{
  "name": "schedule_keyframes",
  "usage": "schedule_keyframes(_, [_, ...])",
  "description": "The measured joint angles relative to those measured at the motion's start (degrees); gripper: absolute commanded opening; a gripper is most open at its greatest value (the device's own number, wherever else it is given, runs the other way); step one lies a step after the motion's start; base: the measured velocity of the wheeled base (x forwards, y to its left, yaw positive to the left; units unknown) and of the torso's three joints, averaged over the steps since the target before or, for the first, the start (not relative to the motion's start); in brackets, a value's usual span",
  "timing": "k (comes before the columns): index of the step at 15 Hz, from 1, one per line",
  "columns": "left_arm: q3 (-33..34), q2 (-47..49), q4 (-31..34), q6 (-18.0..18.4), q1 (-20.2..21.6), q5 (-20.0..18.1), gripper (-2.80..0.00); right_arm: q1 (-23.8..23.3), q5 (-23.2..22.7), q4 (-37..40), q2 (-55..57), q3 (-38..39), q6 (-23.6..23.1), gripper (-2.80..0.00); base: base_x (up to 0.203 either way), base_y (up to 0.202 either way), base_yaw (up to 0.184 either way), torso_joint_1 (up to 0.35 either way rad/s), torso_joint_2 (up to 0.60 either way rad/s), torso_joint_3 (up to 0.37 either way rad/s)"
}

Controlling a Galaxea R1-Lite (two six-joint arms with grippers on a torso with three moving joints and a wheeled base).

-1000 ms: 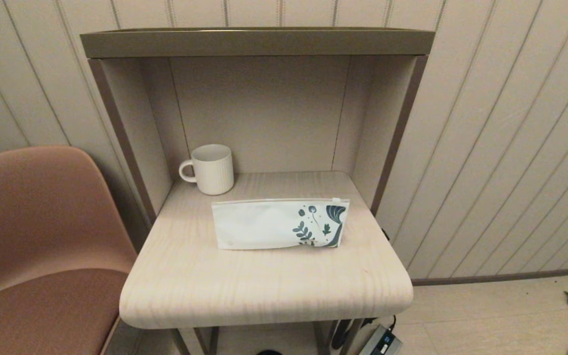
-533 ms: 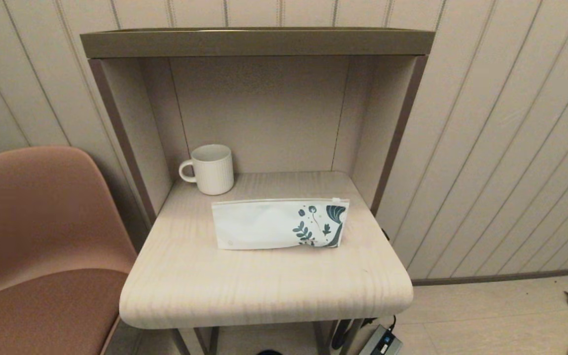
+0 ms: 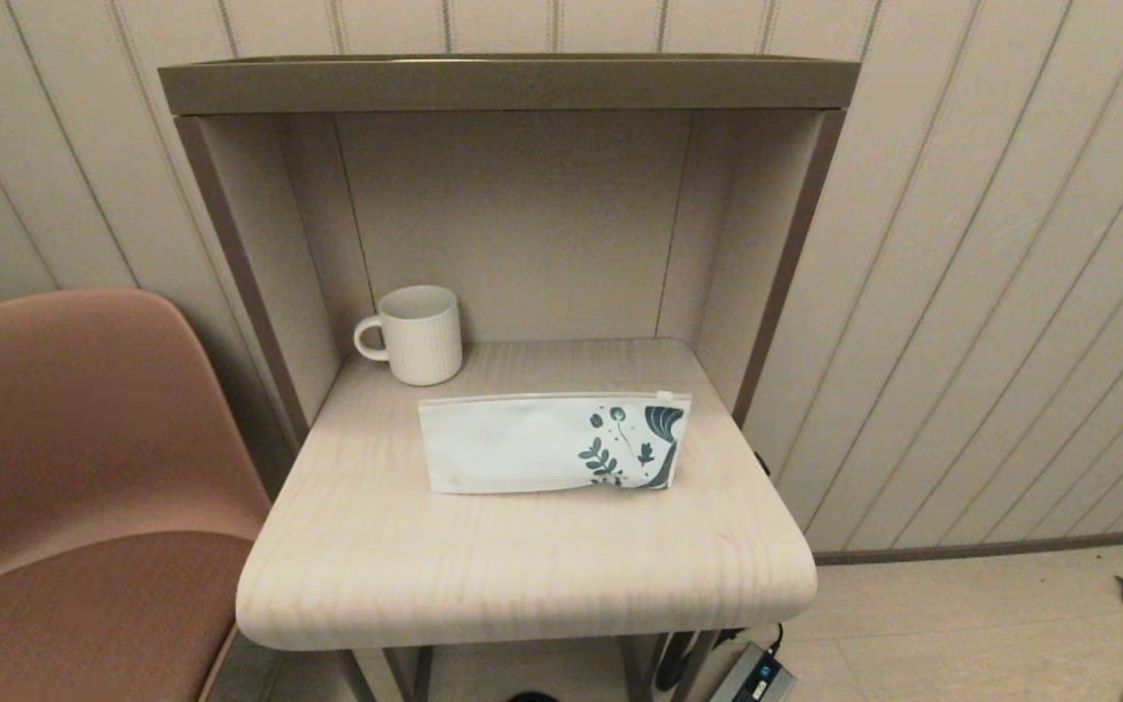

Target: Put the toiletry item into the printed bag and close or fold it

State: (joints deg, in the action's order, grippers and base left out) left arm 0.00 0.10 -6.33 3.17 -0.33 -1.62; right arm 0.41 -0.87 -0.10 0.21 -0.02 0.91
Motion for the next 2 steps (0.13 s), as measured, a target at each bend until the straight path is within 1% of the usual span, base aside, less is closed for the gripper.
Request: schedule_keyframes(2, [0.0, -0.02, 0.0, -0.23, -0.02, 0.14, -2.8, 0.0, 1.11, 0.0, -0.02, 0.02, 0.77, -2.8, 0.0, 0.0, 0.0, 0.0, 0.0, 0.0])
